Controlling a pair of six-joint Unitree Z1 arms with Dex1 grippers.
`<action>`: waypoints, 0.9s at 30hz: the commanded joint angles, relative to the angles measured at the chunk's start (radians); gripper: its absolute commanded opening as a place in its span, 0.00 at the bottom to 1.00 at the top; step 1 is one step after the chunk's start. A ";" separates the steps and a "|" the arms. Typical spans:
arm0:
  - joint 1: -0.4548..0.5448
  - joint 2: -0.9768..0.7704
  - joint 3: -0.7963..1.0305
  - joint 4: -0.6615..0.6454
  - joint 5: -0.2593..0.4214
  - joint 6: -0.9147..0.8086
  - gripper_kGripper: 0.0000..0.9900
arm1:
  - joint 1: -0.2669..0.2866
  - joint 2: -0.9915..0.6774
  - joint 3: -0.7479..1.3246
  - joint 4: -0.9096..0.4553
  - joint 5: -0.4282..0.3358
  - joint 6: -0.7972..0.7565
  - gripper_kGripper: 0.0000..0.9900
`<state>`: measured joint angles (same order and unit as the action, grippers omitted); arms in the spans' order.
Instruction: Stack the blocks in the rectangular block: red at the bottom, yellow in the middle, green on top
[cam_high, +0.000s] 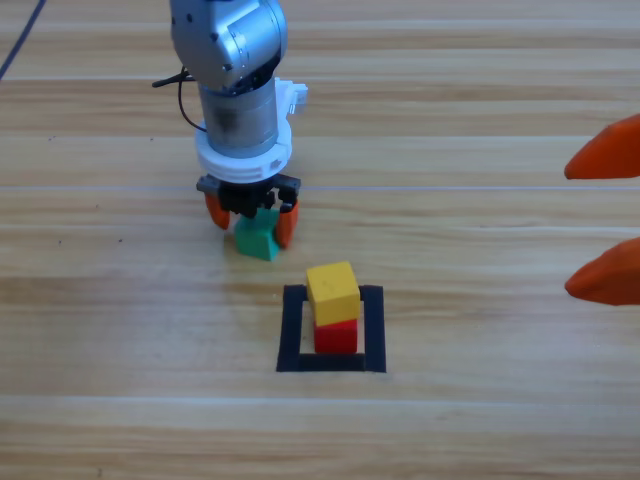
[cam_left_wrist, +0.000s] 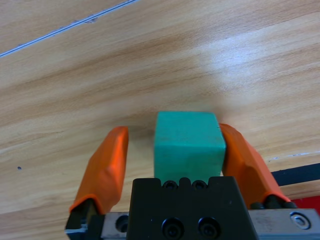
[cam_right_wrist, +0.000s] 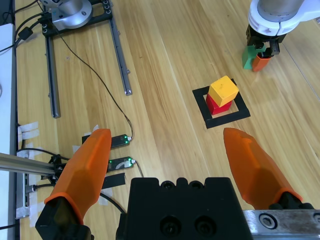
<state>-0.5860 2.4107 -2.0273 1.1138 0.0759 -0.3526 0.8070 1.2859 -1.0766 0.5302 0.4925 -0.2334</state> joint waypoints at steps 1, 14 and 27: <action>0.000 0.057 0.029 -0.017 0.002 0.006 0.57 | -0.002 0.032 0.032 -0.015 0.005 -0.001 1.00; -0.037 -0.071 -0.183 0.218 -0.005 -0.069 0.00 | -0.002 0.023 0.035 -0.015 0.005 -0.001 1.00; -0.110 -0.240 -0.148 0.301 -0.021 -0.296 0.00 | -0.002 0.015 0.038 -0.015 0.006 -0.003 1.00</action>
<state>-0.6357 2.1496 -2.2280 1.4075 0.0631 -0.5976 0.8070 1.2859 -1.0639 0.5301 0.4925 -0.2334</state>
